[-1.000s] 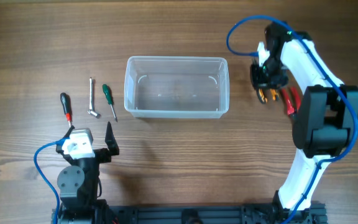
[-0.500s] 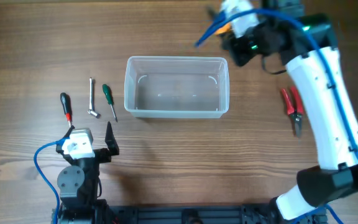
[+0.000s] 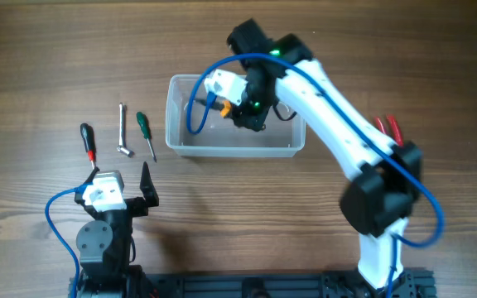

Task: Pack container
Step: 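Lift the orange pliers and lower them into the container, release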

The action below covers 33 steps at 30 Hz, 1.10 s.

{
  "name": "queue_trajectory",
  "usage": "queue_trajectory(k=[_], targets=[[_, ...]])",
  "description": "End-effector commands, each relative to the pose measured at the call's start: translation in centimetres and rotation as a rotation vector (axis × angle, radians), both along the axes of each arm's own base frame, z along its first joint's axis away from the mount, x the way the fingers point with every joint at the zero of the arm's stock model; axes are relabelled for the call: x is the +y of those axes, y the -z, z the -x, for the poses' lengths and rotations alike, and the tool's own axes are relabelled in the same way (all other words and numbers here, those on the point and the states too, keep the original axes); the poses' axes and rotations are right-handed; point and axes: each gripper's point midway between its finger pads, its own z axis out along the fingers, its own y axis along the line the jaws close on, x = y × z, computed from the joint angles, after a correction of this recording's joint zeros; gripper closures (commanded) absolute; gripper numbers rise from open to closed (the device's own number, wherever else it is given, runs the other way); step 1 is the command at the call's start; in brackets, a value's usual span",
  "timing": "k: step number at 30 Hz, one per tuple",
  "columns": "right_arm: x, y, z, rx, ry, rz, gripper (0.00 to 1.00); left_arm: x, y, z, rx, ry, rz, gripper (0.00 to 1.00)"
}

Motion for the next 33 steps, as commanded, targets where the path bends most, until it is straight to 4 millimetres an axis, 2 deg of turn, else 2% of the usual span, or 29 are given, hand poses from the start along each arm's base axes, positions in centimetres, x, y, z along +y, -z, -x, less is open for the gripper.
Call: queue_trajectory(k=[1, 4, 8, 12, 16, 18, 20, 22, 25, 29, 31, 33], targets=[[-0.1, 3.1, 0.0, 0.069, -0.007, 0.049, 0.96, 0.2, 0.1, 0.0, -0.003, -0.008, -0.017, 0.0], [-0.2, 5.0, 0.5, 0.128, -0.008, 0.073, 0.96, 0.2, 0.1, 0.0, -0.003, -0.008, -0.017, 0.0], [-0.4, 5.9, 0.9, 0.151, -0.009, 0.088, 0.96, 0.2, 0.1, 0.0, -0.003, -0.008, -0.017, 0.0], [-1.3, 8.1, 2.2, 0.196, -0.011, 0.118, 0.96, 0.2, 0.1, 0.0, -0.003, -0.008, -0.017, 0.0], [-1.6, 9.5, 2.6, 0.211, 0.01, 0.126, 0.96, 0.2, 0.1, 0.0, -0.003, -0.008, -0.017, 0.0], [-1.7, 9.9, 2.7, 0.215, 0.01, 0.128, 0.9, 0.2, 0.1, 0.0, -0.003, -0.008, -0.017, 0.0], [-1.6, 9.9, 2.7, 0.212, 0.012, 0.127, 0.81, 0.2, 0.1, 0.0, -0.003, -0.008, -0.017, 0.0], [-1.4, 10.0, 2.4, 0.206, 0.041, 0.122, 0.56, 0.2, 0.1, 0.0, -0.003, -0.008, -0.017, 0.0], [-1.2, 10.0, 2.0, 0.196, 0.061, 0.114, 0.55, 0.2, 0.1, 0.0, -0.003, -0.008, -0.017, 0.0], [-0.9, 9.7, 1.6, 0.191, 0.101, 0.107, 0.61, 0.2, 0.1, 0.0, -0.003, -0.008, -0.017, 0.0], [-0.4, 8.5, 0.8, 0.177, 0.143, 0.093, 0.63, 0.2, 0.1, 0.0, -0.003, -0.008, -0.017, 0.0], [0.5, 5.8, -0.6, 0.146, 0.212, 0.06, 0.64, 0.2, 0.1, 0.0, -0.003, -0.008, -0.017, 0.0]])
